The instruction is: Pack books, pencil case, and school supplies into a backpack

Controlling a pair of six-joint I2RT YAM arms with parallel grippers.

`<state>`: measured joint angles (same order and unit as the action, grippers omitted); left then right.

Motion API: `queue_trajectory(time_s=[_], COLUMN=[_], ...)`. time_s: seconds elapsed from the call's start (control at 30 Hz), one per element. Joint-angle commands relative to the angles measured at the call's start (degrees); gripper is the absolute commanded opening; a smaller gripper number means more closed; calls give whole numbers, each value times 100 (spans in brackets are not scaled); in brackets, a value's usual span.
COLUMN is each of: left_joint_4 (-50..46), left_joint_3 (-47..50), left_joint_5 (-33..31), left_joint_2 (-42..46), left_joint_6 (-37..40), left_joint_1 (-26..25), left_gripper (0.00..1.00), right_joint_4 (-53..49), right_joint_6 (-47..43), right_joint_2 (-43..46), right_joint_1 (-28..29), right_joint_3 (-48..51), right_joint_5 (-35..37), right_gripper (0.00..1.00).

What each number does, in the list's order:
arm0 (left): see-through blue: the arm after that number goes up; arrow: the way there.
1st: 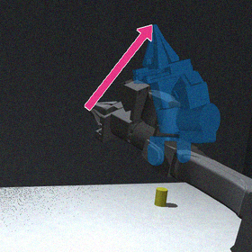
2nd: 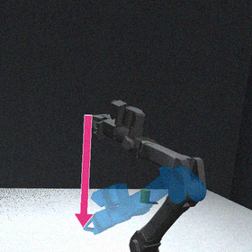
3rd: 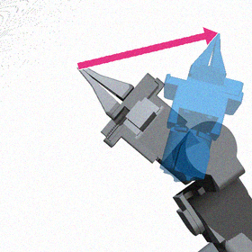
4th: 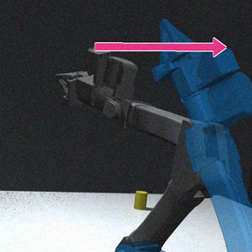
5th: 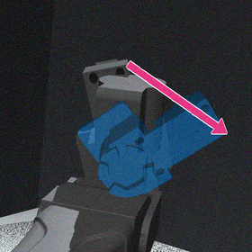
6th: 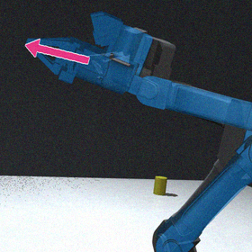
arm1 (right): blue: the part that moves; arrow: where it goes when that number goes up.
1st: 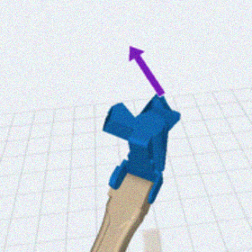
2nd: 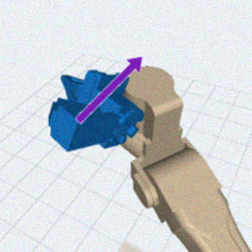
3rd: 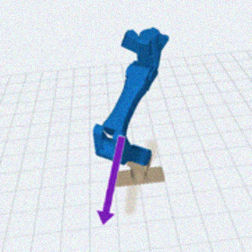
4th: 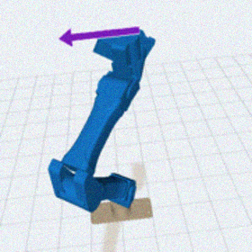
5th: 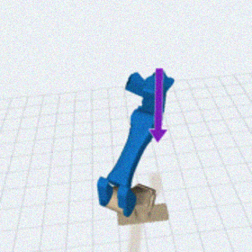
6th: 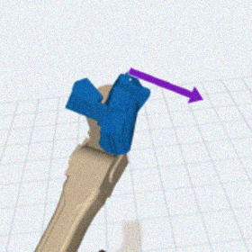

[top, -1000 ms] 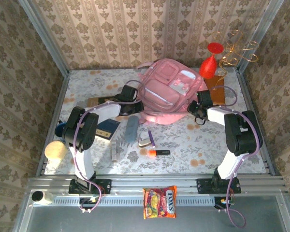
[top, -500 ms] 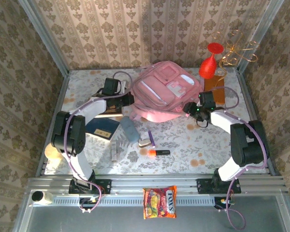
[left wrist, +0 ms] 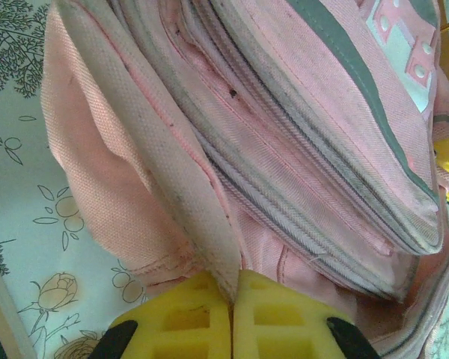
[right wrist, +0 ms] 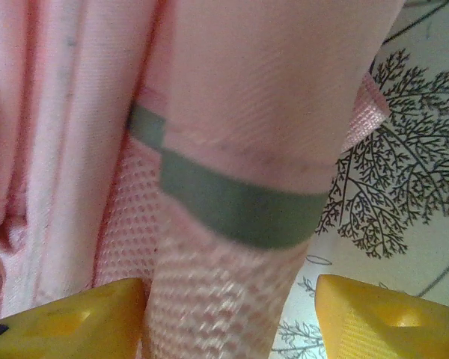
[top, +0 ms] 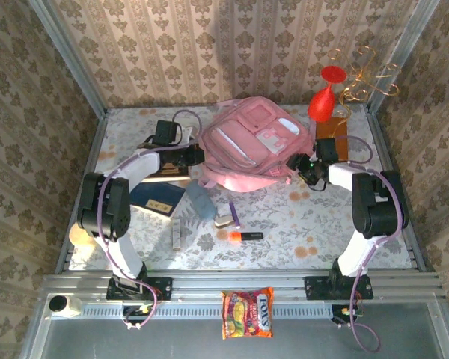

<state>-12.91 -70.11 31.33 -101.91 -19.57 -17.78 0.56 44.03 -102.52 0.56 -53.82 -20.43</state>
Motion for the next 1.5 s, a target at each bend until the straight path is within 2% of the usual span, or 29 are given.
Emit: queue_trajectory(time_s=[0.0,0.13,0.3,0.43,0.63,0.87,0.97,1.07,1.17,1.37,1.47], left_joint_4=[73,25,27,90,43,0,-142,-464,-825,-515,-255], left_joint_3=[-292,-369,-393,-405,-575,-1025,-1405,-1972,-2327,-1230,-351], left_joint_5=[435,469,514,514,510,357,86,-234,-977,-2110,-2046], left_joint_2=[248,148,53,-4,-179,-547,-814,-1156,-1222,32,1072], left_joint_6=[209,230,203,157,70,-43,-69,-20,30,-219,-406], left_joint_1=[68,199,414,438,501,521,518,530,569,729,496], left_gripper=[0,0,0,0,0,0,8,24,40,59,64], right_joint_4=[826,1280,1298,1394,1843,2493,2863,2955,2845,2845,2905], right_joint_6=[574,823,894,959,1245,1873,2444,3001,3524,4405,4602], right_joint_2=[-127,-157,-166,-397,-441,117,606,1179,1684,2237,2517], right_joint_1=[-45,-88,-261,-328,-328,-269,-169,65,459,1328,1628], right_joint_3=[0,119,139,13,132,766,1162,1487,1671,1883,1837], right_joint_5=[-542,-751,-687,-819,-1037,-1054,-869,-375,386,2004,2489], right_gripper=[61,55,59,56,31,7,4,2,1,0,0])
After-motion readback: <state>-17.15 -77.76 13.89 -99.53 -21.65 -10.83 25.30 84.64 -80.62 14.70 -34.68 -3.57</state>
